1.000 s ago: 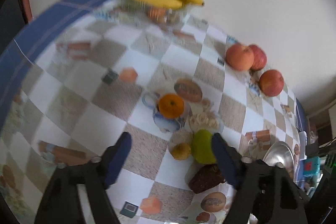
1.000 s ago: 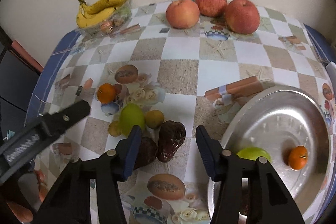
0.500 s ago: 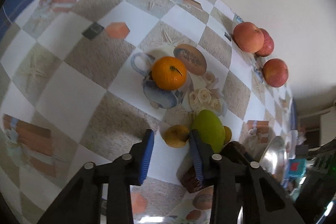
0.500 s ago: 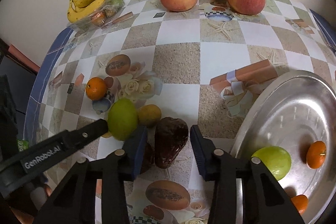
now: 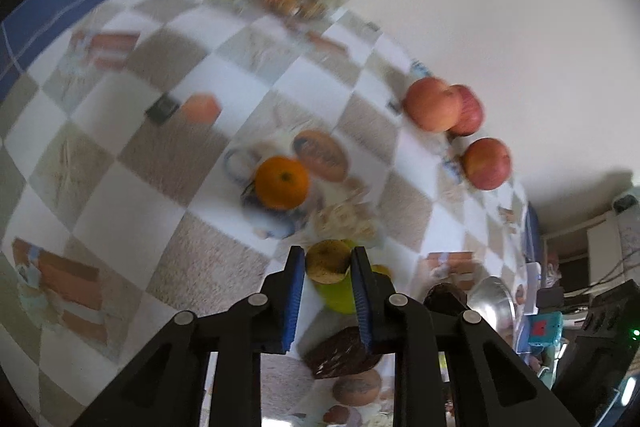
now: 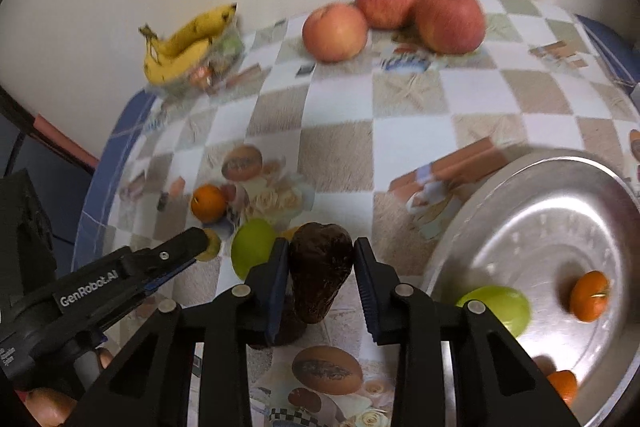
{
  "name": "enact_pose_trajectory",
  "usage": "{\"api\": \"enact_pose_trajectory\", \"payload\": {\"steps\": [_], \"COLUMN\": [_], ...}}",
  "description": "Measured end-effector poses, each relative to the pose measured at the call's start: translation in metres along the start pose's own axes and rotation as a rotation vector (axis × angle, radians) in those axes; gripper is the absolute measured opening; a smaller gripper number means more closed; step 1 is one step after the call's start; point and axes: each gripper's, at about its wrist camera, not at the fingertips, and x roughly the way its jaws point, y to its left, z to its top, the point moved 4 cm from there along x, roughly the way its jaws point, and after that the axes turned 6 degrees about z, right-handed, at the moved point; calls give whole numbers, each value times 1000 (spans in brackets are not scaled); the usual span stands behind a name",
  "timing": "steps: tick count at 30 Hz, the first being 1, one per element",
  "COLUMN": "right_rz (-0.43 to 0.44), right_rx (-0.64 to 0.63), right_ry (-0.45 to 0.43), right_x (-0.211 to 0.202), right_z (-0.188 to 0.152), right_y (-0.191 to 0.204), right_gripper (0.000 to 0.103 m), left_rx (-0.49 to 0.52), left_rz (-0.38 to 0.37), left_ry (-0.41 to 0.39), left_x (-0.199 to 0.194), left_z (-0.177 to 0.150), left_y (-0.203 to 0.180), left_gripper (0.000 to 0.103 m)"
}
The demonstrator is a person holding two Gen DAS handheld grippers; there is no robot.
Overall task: Organize fruits
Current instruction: 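Grasp the dark date with the right gripper while the left grasps a small yellow fruit, then carry the date and the small yellow fruit over the steel bowl with both grippers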
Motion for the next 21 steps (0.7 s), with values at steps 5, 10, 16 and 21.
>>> {"api": "enact_pose_trajectory", "payload": {"steps": [5,10,16,21], "right_rz": [-47,-190,-230,-192], "right_rx": [36,100,184,236], "right_ry": [-61,-96,-108,-100], "right_x": [-31,-63,-90,-86], "right_z": [8,12,9,4], "right_y": [-22,-70,-116,-134], "right_gripper": [34,34,34,34], "left_rx": [73,217,403,502], "left_rz": [-70,-134,-160,-162], "left_ry": [-27,18,68,39], "left_x": [-17,-12,3,21], "left_z": [-2,-30,-75,-89], "left_y": [-31,-85,-141,-165], "left_gripper": [25,25,25,25]}}
